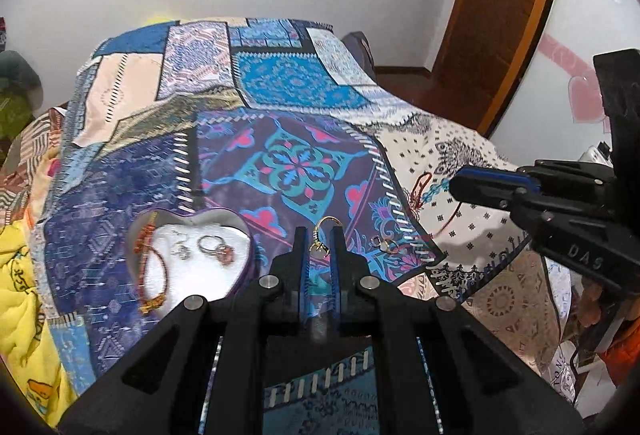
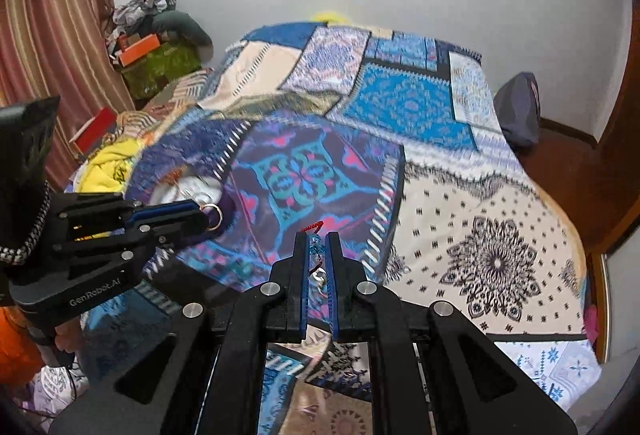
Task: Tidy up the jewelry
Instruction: 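Lift the gold ring with the left tool toward the tin, then lower the gold ring into the heart tin and open the left tool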
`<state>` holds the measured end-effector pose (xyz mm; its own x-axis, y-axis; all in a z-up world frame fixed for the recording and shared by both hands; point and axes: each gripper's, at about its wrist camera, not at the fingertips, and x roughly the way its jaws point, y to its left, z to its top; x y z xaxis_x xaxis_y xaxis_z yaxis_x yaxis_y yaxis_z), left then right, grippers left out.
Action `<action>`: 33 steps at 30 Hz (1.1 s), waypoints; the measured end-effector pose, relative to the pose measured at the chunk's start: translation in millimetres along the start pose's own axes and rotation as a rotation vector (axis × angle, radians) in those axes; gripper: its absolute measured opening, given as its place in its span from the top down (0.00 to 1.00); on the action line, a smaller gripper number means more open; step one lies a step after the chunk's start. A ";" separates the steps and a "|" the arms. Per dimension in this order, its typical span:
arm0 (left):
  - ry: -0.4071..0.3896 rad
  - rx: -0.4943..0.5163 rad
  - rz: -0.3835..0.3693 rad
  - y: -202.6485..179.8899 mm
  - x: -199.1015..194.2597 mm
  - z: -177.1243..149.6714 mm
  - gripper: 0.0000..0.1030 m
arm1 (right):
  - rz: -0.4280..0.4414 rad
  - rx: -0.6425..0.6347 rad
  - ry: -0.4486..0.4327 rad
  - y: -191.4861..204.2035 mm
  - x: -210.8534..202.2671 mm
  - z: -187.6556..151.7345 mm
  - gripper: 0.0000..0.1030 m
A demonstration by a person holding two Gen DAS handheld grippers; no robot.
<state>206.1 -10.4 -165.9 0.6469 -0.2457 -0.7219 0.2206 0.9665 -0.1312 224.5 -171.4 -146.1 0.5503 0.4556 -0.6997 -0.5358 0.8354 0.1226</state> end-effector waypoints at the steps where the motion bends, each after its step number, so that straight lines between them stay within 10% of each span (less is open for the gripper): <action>1: -0.007 -0.003 0.003 1.4 -4.0 0.2 0.92 | 0.004 -0.003 -0.009 2.8 -1.9 2.4 0.93; 33: -0.116 -0.152 0.114 98.7 -70.0 -9.5 0.92 | 0.187 -0.095 -0.089 104.5 32.1 60.3 0.93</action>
<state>175.7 103.0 -134.8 0.7429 -0.1322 -0.6562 0.0342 0.9865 -0.1599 224.8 -51.0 -113.3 0.4882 0.6284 -0.6056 -0.6892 0.7033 0.1742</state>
